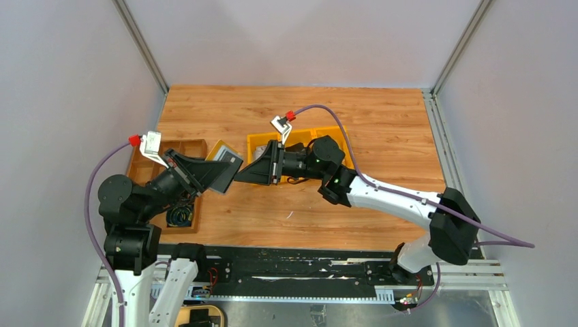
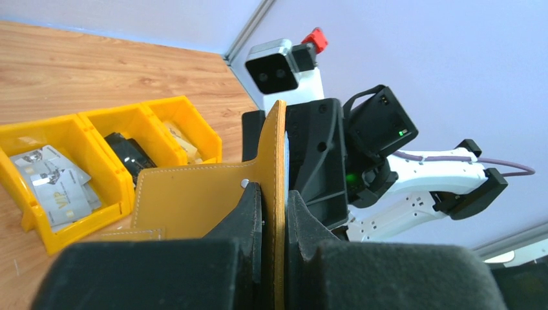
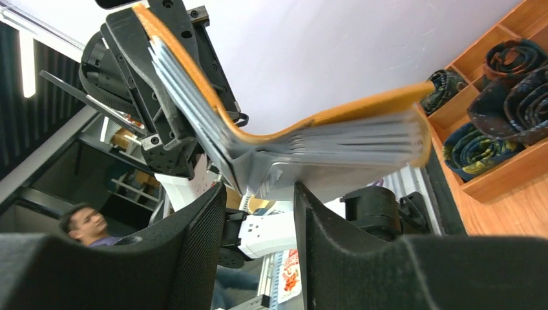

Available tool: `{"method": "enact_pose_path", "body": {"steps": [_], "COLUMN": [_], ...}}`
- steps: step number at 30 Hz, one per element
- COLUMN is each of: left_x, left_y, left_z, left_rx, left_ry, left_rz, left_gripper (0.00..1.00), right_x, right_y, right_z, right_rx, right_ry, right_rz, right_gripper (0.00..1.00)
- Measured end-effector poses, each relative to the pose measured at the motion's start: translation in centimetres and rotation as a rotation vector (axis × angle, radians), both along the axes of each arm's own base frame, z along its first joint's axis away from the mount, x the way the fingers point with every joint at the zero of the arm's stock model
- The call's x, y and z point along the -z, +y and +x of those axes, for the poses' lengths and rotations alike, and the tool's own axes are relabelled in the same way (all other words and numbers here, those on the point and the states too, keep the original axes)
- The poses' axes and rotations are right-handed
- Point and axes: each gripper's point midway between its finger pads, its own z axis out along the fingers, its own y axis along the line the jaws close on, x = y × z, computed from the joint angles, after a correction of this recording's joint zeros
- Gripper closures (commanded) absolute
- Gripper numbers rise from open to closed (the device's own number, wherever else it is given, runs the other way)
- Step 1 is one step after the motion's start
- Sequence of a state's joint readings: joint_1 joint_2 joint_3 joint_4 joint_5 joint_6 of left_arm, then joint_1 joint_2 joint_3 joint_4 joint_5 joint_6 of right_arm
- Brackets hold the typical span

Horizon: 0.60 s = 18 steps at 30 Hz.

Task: Take the credit cards out of the card holder
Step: Remove the credit card from the card holder.

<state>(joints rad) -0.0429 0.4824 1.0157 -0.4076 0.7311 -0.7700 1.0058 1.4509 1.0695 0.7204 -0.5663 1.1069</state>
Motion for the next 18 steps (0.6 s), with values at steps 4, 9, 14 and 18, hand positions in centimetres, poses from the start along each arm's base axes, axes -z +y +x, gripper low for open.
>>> {"method": "enact_pose_path", "body": {"steps": [4, 9, 14, 18], "left_x": [-0.1, -0.6, -0.9, -0.2], "left_y": [0.0, 0.2, 0.2, 0.2], "left_z": [0.1, 0.0, -0.2, -0.1], "left_rx": [-0.004, -0.015, -0.019, -0.016], "left_ry": [-0.003, -0.03, -0.05, -0.023], "left_rz": [-0.005, -0.01, -0.01, -0.01], "left_gripper": [1.0, 1.0, 1.0, 1.0], "right_x": [0.3, -0.5, -1.0, -1.6], "right_y": [0.7, 0.7, 0.2, -0.6], "right_z": [0.2, -0.1, -0.8, -1.4], "right_rx": [-0.024, -0.052, -0.08, -0.086], "right_ry": [0.041, 0.064, 0.054, 0.037], "right_rz": [0.025, 0.069, 0.098, 0.114], "right_gripper": [0.59, 0.63, 0.6, 0.58]}}
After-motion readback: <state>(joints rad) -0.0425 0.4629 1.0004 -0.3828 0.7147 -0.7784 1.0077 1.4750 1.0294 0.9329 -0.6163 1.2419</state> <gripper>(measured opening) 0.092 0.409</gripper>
